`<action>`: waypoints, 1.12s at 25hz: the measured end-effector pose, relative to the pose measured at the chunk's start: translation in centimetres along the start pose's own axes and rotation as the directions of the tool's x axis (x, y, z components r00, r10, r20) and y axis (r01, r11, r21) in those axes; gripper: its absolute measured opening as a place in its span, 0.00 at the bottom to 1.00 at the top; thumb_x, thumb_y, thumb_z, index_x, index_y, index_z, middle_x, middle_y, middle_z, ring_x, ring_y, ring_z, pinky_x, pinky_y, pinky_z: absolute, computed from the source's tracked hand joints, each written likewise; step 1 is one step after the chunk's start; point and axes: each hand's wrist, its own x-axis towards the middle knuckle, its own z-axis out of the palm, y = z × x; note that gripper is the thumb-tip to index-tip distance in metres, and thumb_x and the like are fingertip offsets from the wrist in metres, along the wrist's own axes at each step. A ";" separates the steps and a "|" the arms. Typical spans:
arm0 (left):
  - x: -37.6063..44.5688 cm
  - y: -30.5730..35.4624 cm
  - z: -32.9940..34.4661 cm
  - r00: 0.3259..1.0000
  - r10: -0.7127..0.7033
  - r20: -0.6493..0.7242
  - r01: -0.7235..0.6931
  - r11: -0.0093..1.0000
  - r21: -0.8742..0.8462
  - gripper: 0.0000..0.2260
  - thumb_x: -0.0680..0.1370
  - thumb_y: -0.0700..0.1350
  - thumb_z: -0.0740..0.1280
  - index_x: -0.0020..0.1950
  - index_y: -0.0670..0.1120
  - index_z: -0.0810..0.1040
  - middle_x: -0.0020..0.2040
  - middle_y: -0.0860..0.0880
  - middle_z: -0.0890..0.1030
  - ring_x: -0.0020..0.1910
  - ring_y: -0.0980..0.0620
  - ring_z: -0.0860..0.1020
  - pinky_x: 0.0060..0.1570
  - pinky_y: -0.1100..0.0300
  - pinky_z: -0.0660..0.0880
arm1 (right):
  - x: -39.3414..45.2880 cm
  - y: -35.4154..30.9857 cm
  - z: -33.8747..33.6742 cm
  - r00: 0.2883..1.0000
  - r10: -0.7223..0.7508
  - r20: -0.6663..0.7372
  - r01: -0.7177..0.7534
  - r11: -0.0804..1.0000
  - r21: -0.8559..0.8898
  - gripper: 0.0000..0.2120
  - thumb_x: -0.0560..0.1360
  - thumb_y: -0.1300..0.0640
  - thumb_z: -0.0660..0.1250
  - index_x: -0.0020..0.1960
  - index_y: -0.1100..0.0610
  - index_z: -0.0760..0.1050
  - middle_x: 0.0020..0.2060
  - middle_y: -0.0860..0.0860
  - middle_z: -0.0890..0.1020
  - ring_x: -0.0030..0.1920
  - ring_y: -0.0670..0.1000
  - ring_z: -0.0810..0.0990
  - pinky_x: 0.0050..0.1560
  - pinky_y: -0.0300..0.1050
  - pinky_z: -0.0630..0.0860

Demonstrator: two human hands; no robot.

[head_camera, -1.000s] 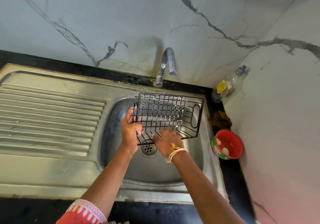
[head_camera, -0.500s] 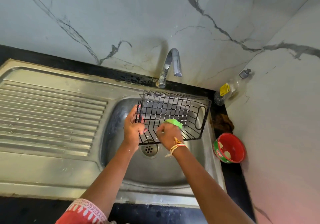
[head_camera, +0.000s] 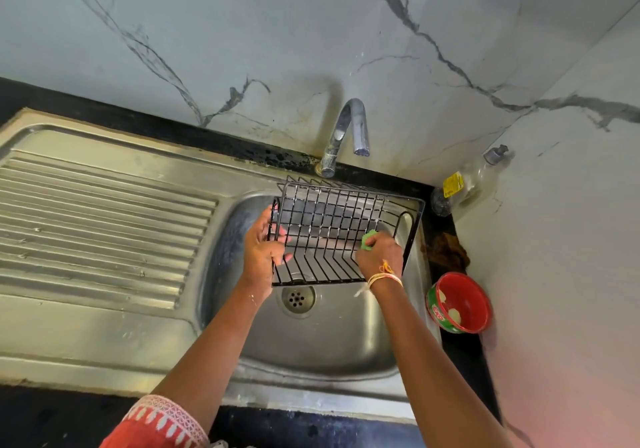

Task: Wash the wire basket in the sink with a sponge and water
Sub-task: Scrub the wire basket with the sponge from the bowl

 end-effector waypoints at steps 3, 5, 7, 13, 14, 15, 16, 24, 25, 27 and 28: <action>0.1 0.0 0.1 1.000 0.013 -0.029 -0.013 1.000 0.007 0.42 0.56 0.34 0.57 0.72 0.46 0.69 0.46 0.44 0.71 0.43 0.47 0.71 0.39 0.52 0.73 | -0.8 -2.0 0.2 0.976 -0.099 0.195 0.041 0.959 0.281 0.11 0.70 0.66 0.68 0.50 0.55 0.77 0.49 0.52 0.79 0.40 0.48 0.78 0.33 0.36 0.74; 0.3 -0.1 0.2 0.999 -0.005 -0.042 0.005 1.000 -0.013 0.42 0.56 0.34 0.57 0.71 0.48 0.70 0.47 0.44 0.72 0.46 0.44 0.71 0.39 0.52 0.74 | -1.5 -2.6 0.5 0.936 -0.199 0.292 0.194 0.980 0.046 0.08 0.72 0.64 0.65 0.48 0.55 0.80 0.50 0.49 0.79 0.43 0.48 0.76 0.40 0.36 0.74; 0.0 0.1 0.5 0.999 0.016 -0.033 -0.017 1.000 -0.018 0.41 0.55 0.34 0.58 0.70 0.48 0.71 0.45 0.44 0.72 0.44 0.46 0.71 0.39 0.52 0.73 | -2.0 -2.6 1.0 0.936 -0.273 0.221 0.337 0.875 -0.348 0.08 0.75 0.58 0.62 0.47 0.57 0.80 0.51 0.51 0.75 0.51 0.52 0.73 0.52 0.43 0.73; -0.1 -0.2 0.4 0.999 0.025 -0.049 -0.026 1.000 -0.017 0.40 0.55 0.35 0.58 0.69 0.46 0.71 0.44 0.49 0.74 0.37 0.54 0.72 0.42 0.50 0.72 | -2.7 -3.4 3.0 0.959 -0.136 0.247 0.202 0.942 -0.267 0.10 0.77 0.56 0.65 0.54 0.60 0.79 0.52 0.57 0.81 0.53 0.57 0.79 0.52 0.48 0.78; -0.2 -0.3 0.5 0.998 0.021 -0.055 -0.022 1.000 -0.011 0.41 0.55 0.34 0.58 0.71 0.46 0.69 0.43 0.49 0.75 0.36 0.56 0.72 0.41 0.50 0.72 | -2.8 -3.7 3.3 0.971 -0.068 0.229 0.132 0.952 -0.277 0.10 0.77 0.58 0.65 0.55 0.60 0.79 0.52 0.58 0.81 0.53 0.57 0.79 0.52 0.48 0.79; -0.4 -0.3 0.6 0.998 0.043 -0.050 -0.043 0.999 0.003 0.41 0.56 0.33 0.58 0.70 0.46 0.69 0.41 0.50 0.75 0.33 0.58 0.72 0.39 0.53 0.71 | -3.6 -4.2 3.5 0.966 -0.053 0.252 0.122 0.956 -0.268 0.11 0.77 0.58 0.64 0.57 0.60 0.78 0.53 0.57 0.81 0.54 0.57 0.80 0.52 0.46 0.78; -0.5 -0.2 0.7 0.997 0.077 -0.030 -0.077 0.997 0.016 0.39 0.56 0.32 0.58 0.68 0.45 0.71 0.38 0.51 0.75 0.30 0.59 0.71 0.34 0.56 0.70 | -4.9 -5.0 4.0 0.952 -0.130 0.278 0.200 0.949 -0.244 0.12 0.77 0.58 0.65 0.58 0.61 0.77 0.53 0.57 0.81 0.54 0.57 0.80 0.52 0.45 0.78; 0.3 0.0 -1.0 0.997 0.024 -0.069 -0.027 0.999 -0.038 0.41 0.55 0.33 0.57 0.70 0.45 0.70 0.42 0.47 0.73 0.36 0.53 0.71 0.35 0.57 0.68 | -1.5 -0.2 1.3 0.979 -0.074 0.190 0.136 0.931 -0.338 0.13 0.79 0.54 0.61 0.56 0.61 0.79 0.52 0.58 0.81 0.49 0.55 0.82 0.50 0.49 0.81; 0.2 0.0 -0.6 0.998 0.045 -0.052 -0.047 0.999 -0.025 0.40 0.56 0.33 0.58 0.69 0.46 0.71 0.39 0.47 0.72 0.35 0.53 0.70 0.34 0.57 0.68 | -1.5 -0.3 1.2 0.990 0.038 0.138 0.023 0.908 -0.418 0.14 0.79 0.53 0.61 0.56 0.61 0.77 0.52 0.58 0.81 0.50 0.56 0.82 0.49 0.49 0.81; 0.2 -0.2 0.1 0.997 0.071 -0.027 -0.071 0.997 -0.017 0.37 0.56 0.32 0.58 0.66 0.45 0.72 0.36 0.49 0.72 0.32 0.55 0.70 0.31 0.58 0.67 | -3.9 -3.6 2.3 0.973 -0.020 0.232 0.140 0.845 -0.516 0.13 0.79 0.54 0.61 0.58 0.62 0.74 0.53 0.58 0.80 0.54 0.57 0.81 0.50 0.49 0.80; 0.3 -0.4 0.4 0.996 0.089 0.000 -0.089 0.996 -0.025 0.33 0.56 0.31 0.58 0.62 0.44 0.74 0.34 0.50 0.72 0.31 0.56 0.70 0.29 0.60 0.67 | -5.6 -5.4 3.0 0.947 -0.115 0.300 0.249 0.854 -0.457 0.12 0.79 0.55 0.60 0.58 0.61 0.74 0.53 0.59 0.80 0.54 0.57 0.80 0.51 0.49 0.79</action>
